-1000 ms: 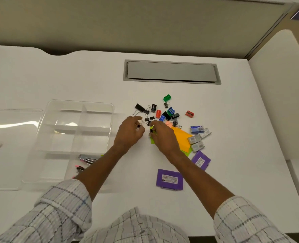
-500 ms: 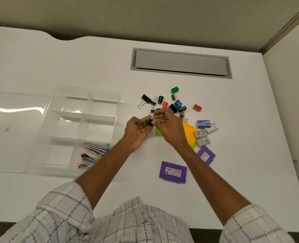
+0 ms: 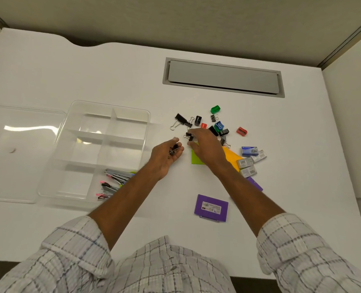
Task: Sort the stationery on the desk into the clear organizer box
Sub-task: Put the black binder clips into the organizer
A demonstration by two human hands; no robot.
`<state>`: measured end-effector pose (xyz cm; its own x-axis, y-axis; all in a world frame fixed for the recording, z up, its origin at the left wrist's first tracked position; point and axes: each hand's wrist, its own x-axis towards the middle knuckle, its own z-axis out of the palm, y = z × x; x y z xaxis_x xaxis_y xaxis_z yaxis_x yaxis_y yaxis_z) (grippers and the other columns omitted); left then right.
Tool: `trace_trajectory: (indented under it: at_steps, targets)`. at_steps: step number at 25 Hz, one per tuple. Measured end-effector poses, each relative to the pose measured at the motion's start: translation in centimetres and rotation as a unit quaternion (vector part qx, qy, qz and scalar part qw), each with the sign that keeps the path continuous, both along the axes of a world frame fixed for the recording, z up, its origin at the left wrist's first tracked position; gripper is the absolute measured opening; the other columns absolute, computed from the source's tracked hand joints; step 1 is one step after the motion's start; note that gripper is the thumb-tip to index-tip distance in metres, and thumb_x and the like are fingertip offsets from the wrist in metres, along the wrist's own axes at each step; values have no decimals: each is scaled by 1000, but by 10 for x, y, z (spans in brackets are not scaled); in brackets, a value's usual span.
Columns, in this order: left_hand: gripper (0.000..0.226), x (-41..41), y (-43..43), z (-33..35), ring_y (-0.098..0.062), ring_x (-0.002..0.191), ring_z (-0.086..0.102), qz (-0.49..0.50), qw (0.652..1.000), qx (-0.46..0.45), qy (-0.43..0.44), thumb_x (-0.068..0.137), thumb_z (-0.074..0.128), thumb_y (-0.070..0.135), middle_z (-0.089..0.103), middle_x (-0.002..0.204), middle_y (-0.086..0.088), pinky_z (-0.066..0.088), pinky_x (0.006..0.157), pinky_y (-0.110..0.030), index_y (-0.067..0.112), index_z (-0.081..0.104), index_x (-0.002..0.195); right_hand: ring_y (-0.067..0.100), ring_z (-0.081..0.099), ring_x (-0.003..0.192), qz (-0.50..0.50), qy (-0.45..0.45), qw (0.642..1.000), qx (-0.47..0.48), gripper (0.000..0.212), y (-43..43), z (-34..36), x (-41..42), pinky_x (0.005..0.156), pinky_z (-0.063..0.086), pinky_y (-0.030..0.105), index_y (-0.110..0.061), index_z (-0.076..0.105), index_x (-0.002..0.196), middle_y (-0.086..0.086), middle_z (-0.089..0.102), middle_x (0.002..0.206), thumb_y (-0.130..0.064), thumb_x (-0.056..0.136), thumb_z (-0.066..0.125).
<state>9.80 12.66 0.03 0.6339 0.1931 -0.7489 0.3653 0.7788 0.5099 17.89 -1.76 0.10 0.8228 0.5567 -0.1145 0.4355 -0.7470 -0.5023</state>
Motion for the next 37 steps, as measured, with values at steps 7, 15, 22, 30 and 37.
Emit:
trace_trajectory:
  at_steps: [7,15,22,30,37]
  targets:
    - [11,17,8,3,-22,87,68,-7,998,58,18,94,66,14,68,94,-11,61,75,-26,5,67,99,24,59,105,-17,-39,999,3,20,13,-5,3,86,49,34,-8,69,108,9,62,118,-16,90,67]
    - [13,25,16,4,-20,79,64,6,998,56,37,98,58,9,65,89,-9,60,77,-26,4,66,106,22,58,84,-31,5,997,70,35,9,-5,2,69,48,32,-10,58,113,8,56,119,-6,79,64]
    - [19,25,13,5,-22,83,68,-5,998,54,23,95,62,7,68,94,-12,60,82,-27,1,66,112,20,63,89,-88,-7,989,117,27,13,3,19,84,52,36,-11,69,115,9,67,104,-13,89,64]
    - [27,14,12,12,-25,94,66,39,999,3,27,100,56,15,66,99,-15,59,89,-32,-2,62,119,30,58,101,6,-48,998,-32,14,20,-6,14,78,47,37,-6,62,105,12,62,110,-4,92,58]
    - [17,-1,4,25,-17,72,62,9,1000,0,11,96,61,8,61,82,-9,59,86,-27,-1,67,110,31,45,118,44,-85,992,-87,30,17,-13,13,92,42,39,-11,56,125,14,57,123,-1,96,53]
